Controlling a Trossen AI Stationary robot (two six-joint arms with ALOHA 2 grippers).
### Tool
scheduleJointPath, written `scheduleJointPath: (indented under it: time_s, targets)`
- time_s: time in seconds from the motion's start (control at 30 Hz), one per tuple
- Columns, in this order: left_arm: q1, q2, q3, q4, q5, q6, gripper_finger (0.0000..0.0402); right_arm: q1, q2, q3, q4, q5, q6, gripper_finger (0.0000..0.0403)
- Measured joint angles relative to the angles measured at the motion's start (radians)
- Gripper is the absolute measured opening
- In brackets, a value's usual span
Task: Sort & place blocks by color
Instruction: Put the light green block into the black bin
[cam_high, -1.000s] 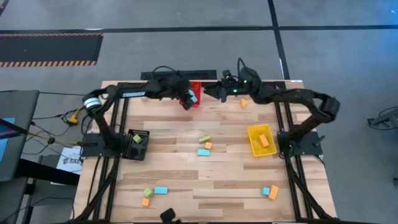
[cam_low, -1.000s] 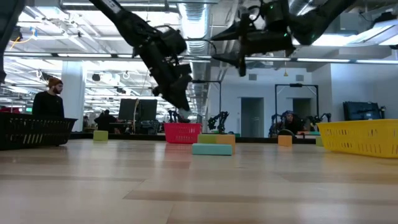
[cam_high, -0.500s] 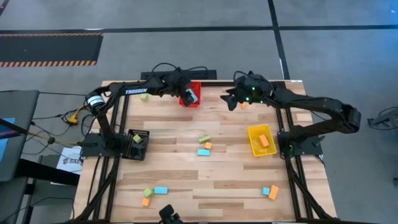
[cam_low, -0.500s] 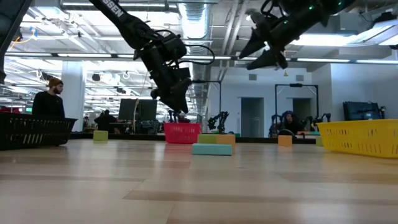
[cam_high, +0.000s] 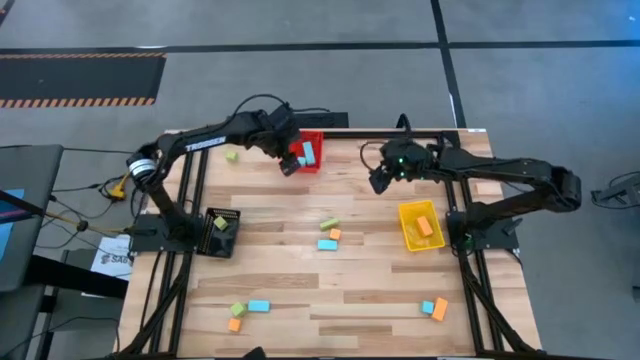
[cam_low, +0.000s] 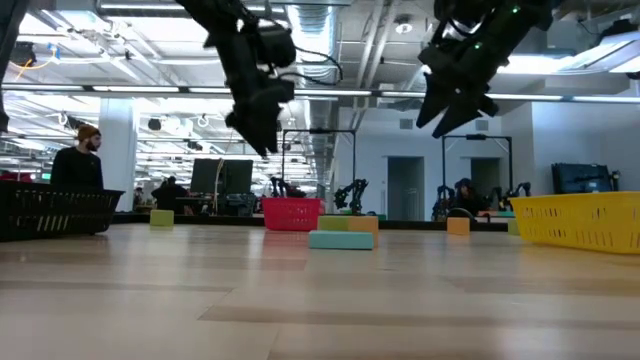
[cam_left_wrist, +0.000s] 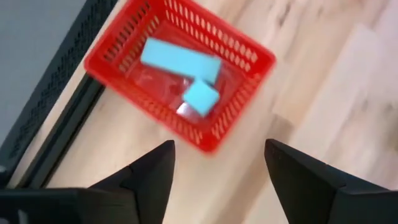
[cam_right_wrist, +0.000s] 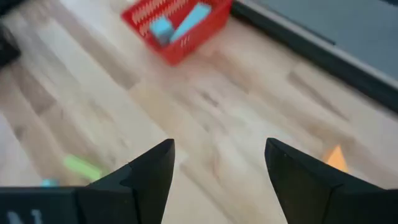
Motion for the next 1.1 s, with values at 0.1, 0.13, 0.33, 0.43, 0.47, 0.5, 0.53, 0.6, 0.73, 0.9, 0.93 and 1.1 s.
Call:
scheduleJointPath:
  time_s: [0.1, 0.13, 0.33, 0.43, 0.47, 0.5, 0.53, 0.6, 0.73, 0.9, 0.93, 1.1]
  targets:
    - [-0.044, -0.056, -0.007, -0.050, -0.047, -0.012, 0.0224, 0.063, 0.001, 0.000, -0.018, 0.000, 0.016, 0.0271]
    - [-0.063, -0.079, -0.024, -0.046, -0.056, -0.013, 0.0220, 0.089, 0.003, 0.000, -0.017, 0.000, 0.017, 0.0271]
    - [-0.188, -0.233, -0.185, -0.008, -0.063, -0.022, 0.0201, 0.244, 0.028, 0.000, -0.016, -0.001, 0.048, 0.0271]
    - [-0.256, -0.326, -0.302, 0.071, -0.046, -0.017, 0.0193, 0.303, 0.038, 0.000, -0.017, 0.000, 0.053, 0.0271]
    - [-0.280, -0.356, -0.348, 0.122, -0.025, -0.009, 0.0191, 0.320, 0.037, 0.000, -0.016, 0.000, 0.046, 0.0271]
    - [-0.301, -0.385, -0.402, 0.198, 0.000, -0.001, 0.0190, 0.337, 0.040, 0.000, -0.012, 0.000, 0.037, 0.0271]
    - [-0.322, -0.408, -0.458, 0.283, 0.028, 0.006, 0.0188, 0.351, 0.050, 0.001, -0.006, 0.000, 0.023, 0.0271]
    - [-0.365, -0.436, -0.576, 0.510, 0.063, 0.007, 0.0188, 0.378, 0.058, -0.002, -0.015, -0.001, -0.001, 0.0271]
    - [-0.441, -0.415, -0.793, 0.986, 0.069, 0.001, 0.0187, 0.422, 0.081, 0.000, 0.018, -0.001, -0.017, 0.0271]
    - [-0.514, -0.263, -0.886, 1.405, 0.006, 0.051, 0.0187, 0.443, 0.105, 0.000, 0.031, 0.000, -0.017, 0.0271]
    - [-0.525, -0.223, -0.877, 1.443, -0.008, 0.063, 0.0187, 0.446, 0.103, -0.001, 0.025, 0.000, -0.017, 0.0271]
    - [-0.562, -0.009, -0.745, 1.460, -0.071, 0.137, 0.0187, 0.459, 0.101, 0.000, 0.041, 0.015, -0.017, 0.0271]
